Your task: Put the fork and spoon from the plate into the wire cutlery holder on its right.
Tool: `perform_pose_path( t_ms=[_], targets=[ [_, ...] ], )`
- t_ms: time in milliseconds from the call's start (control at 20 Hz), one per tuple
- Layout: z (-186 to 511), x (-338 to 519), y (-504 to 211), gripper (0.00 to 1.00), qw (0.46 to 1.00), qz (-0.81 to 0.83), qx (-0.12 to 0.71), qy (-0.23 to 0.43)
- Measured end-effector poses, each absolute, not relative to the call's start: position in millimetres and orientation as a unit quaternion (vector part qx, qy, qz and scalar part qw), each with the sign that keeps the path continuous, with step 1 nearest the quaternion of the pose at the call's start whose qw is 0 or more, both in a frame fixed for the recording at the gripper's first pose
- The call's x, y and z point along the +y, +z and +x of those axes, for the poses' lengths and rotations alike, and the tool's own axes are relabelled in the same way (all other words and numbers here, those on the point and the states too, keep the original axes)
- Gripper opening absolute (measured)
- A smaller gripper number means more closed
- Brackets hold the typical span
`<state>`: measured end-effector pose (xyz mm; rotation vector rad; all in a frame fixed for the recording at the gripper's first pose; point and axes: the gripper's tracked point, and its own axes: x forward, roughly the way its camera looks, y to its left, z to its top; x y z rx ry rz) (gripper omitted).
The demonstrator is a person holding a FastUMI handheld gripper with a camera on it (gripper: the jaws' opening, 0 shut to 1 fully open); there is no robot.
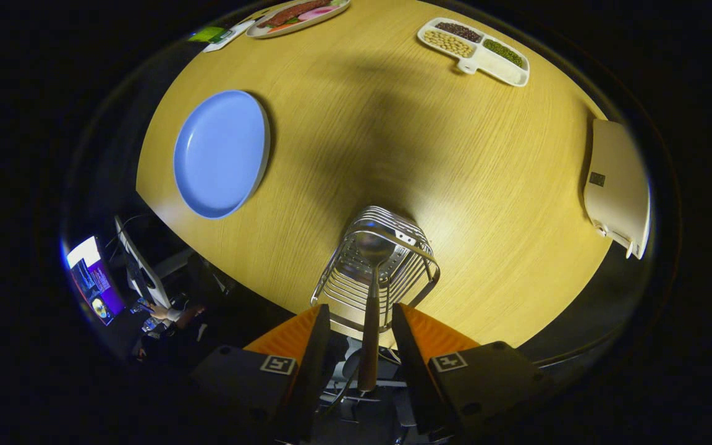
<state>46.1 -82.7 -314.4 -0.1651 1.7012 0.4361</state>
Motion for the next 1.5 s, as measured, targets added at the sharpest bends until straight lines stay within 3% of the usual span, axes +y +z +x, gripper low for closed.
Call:
perform_pose_path(
  t_ms=[50, 200, 300, 900, 1500],
  targets=[
    [47, -82, -311, 0.68, 0.651, -0.064, 0.732, 0.192],
    [50, -81, -294, 0.91, 0.702, -0.031, 0.686, 0.188],
    [47, -80, -280, 0.99, 0.737, -0.007, 0.651, 0.183],
    [59, -70, -141, 1.0, 0.931, 0.036, 0.331, 0.151],
    [8, -40, 32, 0.98, 0.993, -0.012, 0.064, 0.099]
  ],
)
